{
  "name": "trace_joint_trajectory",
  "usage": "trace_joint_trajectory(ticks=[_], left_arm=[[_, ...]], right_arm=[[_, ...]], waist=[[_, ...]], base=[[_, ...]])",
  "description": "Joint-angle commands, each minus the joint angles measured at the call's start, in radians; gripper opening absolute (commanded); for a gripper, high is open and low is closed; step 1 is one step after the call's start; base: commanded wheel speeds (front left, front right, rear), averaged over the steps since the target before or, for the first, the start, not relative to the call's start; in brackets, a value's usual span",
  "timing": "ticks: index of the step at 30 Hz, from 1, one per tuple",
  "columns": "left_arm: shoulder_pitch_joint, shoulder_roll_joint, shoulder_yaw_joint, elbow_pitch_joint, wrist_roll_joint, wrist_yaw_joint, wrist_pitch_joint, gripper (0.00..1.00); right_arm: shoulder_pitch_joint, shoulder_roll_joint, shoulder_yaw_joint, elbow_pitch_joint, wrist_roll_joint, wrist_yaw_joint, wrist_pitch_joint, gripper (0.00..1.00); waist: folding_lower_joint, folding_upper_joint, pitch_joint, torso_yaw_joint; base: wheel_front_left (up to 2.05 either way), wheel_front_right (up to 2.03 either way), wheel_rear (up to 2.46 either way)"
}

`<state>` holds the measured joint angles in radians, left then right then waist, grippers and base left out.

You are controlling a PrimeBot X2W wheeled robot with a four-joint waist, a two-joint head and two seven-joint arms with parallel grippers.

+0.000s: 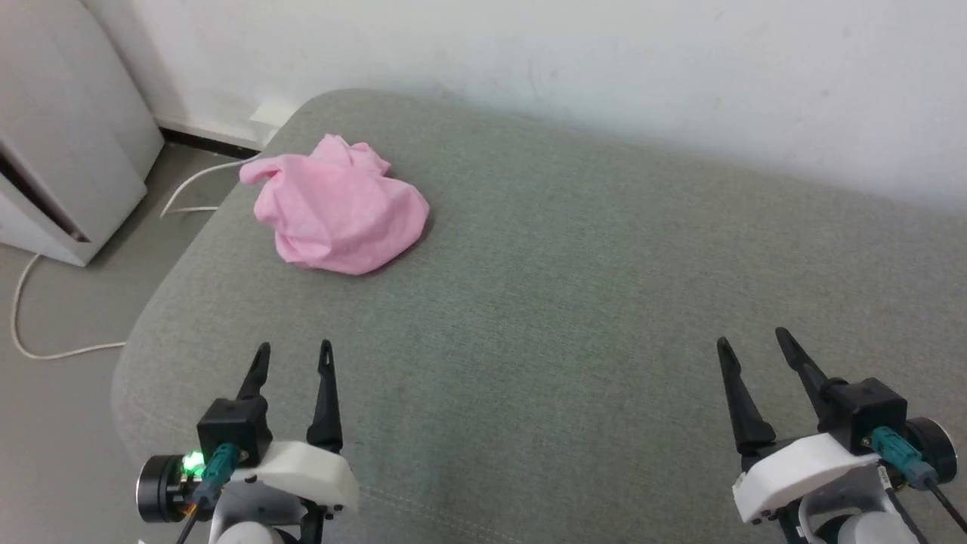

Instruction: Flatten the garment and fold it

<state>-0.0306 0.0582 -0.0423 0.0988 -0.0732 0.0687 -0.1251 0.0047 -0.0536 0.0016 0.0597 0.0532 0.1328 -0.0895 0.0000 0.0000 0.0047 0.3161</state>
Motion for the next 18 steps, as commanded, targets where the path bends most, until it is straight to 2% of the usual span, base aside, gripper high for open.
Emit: trace_joint_trajectory(ticks=[1, 18], left_arm=[[-0.018, 0.006, -0.003, 0.006, -0.013, 0.008, -0.009, 1.0], [-0.022, 0.004, -0.004, 0.029, -0.036, 0.033, -0.045, 1.0]], right_arm=[[-0.013, 0.002, 0.001, 0.003, 0.006, -0.001, -0.009, 1.0], [-0.02, 0.002, 0.001, 0.013, 0.015, -0.001, -0.032, 1.0]], waist=[[0.0, 0.0, 0.0, 0.015], [0.0, 0.0, 0.005, 0.118]], base=[[0.0, 0.0, 0.0], [0.0, 0.0, 0.0]])
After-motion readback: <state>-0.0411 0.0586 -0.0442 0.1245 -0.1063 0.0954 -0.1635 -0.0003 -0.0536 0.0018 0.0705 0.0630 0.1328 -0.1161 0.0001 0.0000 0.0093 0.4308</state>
